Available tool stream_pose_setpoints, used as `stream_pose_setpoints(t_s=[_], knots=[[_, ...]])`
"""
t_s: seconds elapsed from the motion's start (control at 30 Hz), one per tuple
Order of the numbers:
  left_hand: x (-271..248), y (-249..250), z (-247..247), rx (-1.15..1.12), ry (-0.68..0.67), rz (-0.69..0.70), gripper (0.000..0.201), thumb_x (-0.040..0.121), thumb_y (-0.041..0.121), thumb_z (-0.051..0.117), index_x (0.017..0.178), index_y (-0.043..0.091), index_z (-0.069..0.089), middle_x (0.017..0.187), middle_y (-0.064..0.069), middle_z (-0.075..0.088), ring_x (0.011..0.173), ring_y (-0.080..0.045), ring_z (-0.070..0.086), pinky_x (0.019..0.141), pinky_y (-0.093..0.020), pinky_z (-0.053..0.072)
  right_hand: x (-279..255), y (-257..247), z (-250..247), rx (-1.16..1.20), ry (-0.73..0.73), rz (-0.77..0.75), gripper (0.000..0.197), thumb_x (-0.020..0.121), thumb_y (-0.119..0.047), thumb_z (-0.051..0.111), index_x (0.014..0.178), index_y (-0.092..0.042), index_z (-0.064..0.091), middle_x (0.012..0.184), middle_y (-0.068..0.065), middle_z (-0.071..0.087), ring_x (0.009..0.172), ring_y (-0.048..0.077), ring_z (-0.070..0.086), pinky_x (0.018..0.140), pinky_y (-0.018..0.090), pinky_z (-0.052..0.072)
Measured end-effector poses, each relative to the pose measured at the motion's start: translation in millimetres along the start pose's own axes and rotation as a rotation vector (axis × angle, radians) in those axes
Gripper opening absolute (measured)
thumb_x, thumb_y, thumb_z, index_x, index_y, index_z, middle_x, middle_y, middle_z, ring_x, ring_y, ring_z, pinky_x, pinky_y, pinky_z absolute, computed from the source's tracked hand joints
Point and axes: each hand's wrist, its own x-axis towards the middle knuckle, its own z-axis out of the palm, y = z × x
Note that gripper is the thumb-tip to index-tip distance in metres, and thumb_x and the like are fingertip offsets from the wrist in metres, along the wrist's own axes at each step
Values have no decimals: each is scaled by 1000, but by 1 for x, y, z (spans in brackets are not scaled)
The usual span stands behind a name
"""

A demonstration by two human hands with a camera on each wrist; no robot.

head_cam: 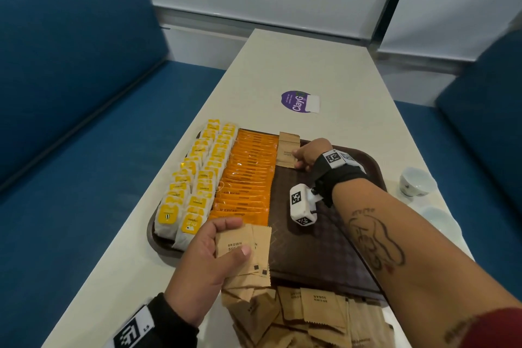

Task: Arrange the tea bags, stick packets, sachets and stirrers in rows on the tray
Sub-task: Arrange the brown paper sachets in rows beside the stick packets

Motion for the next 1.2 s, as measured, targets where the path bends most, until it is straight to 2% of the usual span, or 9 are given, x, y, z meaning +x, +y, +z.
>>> stream_pose_setpoints(t_s=[0.13, 0.23, 0.43, 0.6, 0.8, 0.93, 1.0, 1.07, 1.2], knots=[[-2, -1, -1, 15, 2, -1, 35, 79, -4, 64, 105, 17, 58, 106, -8, 65, 95, -28, 66, 62, -33, 57, 3, 4, 0, 37, -5, -52, 30, 88, -17, 64, 113, -1, 62, 71, 3, 58, 56, 12, 57, 38, 16, 45], [-3, -1, -2, 18, 1, -5, 35, 79, -3, 64, 106, 17, 58, 107, -8, 64, 96, -28, 66, 63, -34, 57, 2, 5, -1, 57, -15, -55, 35, 88, -18, 64, 118, 0, 60, 72, 2, 58, 58, 11, 57, 45, 18, 47], [-5, 2, -3, 8, 17, 13, 38, 80, -3, 63, 109, 20, 55, 110, -6, 62, 98, -27, 65, 69, -39, 57, -23, -10, -8, 16, 6, 90, 31, 91, -33, 61, 110, -9, 64, 63, 1, 54, 46, 11, 44, 49, 23, 39], [-9, 7, 1, -10, 0, 72, 45, 79, -3, 64, 113, 25, 54, 117, -2, 60, 106, -25, 61, 85, -48, 54, -94, -3, -22, 206, -68, -153, 12, 88, -17, 65, 88, -9, 57, 74, 6, 58, 54, 10, 52, 45, 20, 35], [-17, 10, 9, -43, -39, 118, 45, 78, -8, 64, 107, 24, 52, 108, -4, 64, 93, -16, 65, 71, -30, 58, -205, 21, -17, 51, -291, -412, 14, 79, -19, 74, 86, -16, 62, 70, -6, 62, 56, 4, 56, 51, 20, 42], [-23, 8, 16, 4, -49, 163, 51, 67, 0, 72, 105, 25, 49, 107, -9, 62, 92, -18, 63, 68, -25, 56, -249, 33, -1, -37, -284, -453, 27, 69, -20, 82, 90, -12, 66, 77, -1, 62, 65, 8, 55, 57, 18, 44], [-25, 6, 18, 26, -48, 173, 54, 62, 5, 75, 104, 26, 49, 106, -9, 61, 90, -18, 63, 64, -23, 56, -258, 39, 9, -68, -214, -443, 32, 67, -22, 83, 92, -9, 67, 78, 2, 62, 65, 6, 54, 60, 18, 46], [-27, 3, 17, 45, -58, 180, 52, 70, -5, 71, 104, 27, 49, 104, -8, 60, 85, -15, 63, 57, -20, 54, -262, 47, 16, 33, -190, -374, 34, 69, -25, 82, 94, -7, 68, 82, 6, 67, 67, 8, 59, 60, 19, 50], [-33, -1, 15, 169, -83, 219, 60, 69, -12, 72, 106, 30, 49, 102, -6, 62, 82, -15, 64, 60, -27, 56, -267, 56, 26, 245, -185, -258, 25, 76, -23, 77, 91, -6, 64, 82, 10, 68, 60, 13, 61, 45, 19, 42]])
